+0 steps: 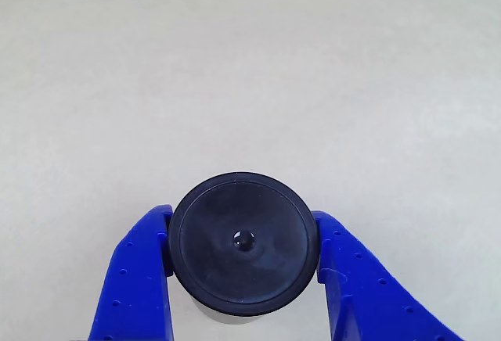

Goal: Place the black cylinder in the wooden box then return to rest.

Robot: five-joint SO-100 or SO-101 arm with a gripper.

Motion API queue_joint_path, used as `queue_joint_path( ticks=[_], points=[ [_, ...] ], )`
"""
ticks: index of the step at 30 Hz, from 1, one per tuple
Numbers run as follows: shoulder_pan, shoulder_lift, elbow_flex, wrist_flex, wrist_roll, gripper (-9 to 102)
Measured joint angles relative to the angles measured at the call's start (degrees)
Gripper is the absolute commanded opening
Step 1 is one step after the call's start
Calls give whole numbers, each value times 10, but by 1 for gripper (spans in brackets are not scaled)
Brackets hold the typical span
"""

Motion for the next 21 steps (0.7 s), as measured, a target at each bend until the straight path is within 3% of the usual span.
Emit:
queue_joint_path(
  ticks=[21],
  points=[
    [0, -134, 117, -18, 0, 17]
  ],
)
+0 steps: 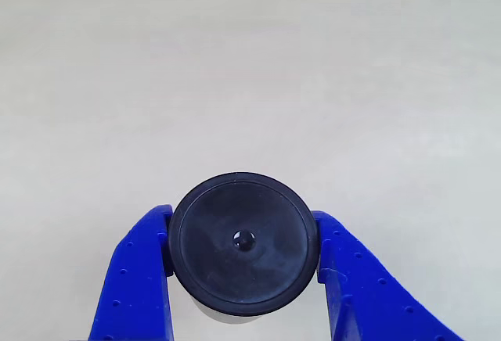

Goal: Place the black cylinder in the wooden box then return to rest.

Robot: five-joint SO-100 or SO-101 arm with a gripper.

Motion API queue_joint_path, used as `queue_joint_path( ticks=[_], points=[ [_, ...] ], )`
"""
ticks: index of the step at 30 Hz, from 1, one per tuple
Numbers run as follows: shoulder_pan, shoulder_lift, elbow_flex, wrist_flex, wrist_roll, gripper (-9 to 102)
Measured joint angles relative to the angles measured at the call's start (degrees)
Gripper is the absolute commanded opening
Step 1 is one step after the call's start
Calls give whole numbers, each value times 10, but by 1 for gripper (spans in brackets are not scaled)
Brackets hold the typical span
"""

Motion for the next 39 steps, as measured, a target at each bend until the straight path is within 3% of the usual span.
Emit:
queue_joint_path(
  ticks=[27, 39],
  points=[
    [-21, -526, 550, -70, -20, 17],
    [-20, -651, 735, -117, -20, 17]
  ],
)
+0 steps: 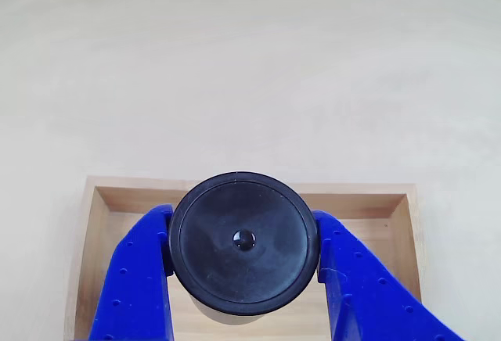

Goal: Place the black cylinder in the wooden box then return to rest.

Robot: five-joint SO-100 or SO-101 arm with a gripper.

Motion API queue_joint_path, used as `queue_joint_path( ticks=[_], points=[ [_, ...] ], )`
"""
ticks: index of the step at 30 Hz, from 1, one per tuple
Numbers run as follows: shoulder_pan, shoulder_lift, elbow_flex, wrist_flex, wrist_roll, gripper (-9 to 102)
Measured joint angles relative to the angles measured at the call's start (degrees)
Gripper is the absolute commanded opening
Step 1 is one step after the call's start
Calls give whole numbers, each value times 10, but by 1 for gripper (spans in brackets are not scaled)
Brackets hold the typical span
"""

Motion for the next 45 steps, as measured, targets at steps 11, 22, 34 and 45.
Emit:
queue_joint_path(
  ticks=[11, 22, 34, 45],
  points=[
    [11, 27, 32, -67, 0, 17],
    [16, 102, 32, -104, 0, 17],
    [16, 156, 32, -126, 0, 17],
    [16, 183, 32, -133, 0, 17]
  ],
)
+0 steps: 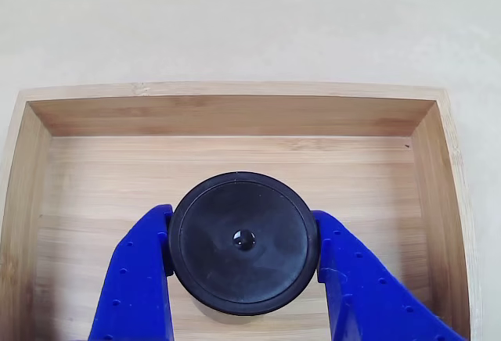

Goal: Place the black cylinder in the wooden box then return to rest.

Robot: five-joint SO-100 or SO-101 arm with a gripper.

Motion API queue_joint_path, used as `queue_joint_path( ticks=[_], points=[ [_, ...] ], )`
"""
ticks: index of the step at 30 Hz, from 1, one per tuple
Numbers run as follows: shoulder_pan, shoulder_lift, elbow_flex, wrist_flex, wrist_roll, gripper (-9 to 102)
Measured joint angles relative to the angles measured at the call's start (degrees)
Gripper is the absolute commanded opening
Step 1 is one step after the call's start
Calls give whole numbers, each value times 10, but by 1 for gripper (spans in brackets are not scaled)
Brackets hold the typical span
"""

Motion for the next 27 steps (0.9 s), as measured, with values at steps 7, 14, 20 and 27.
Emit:
queue_joint_path(
  ticks=[7, 14, 20, 27],
  points=[
    [0, 0, 0, 0, 0, 20],
    [0, 0, 0, 0, 1, 28],
    [0, 0, 0, 0, 9, 31],
    [0, 0, 0, 0, 9, 33]
  ],
)
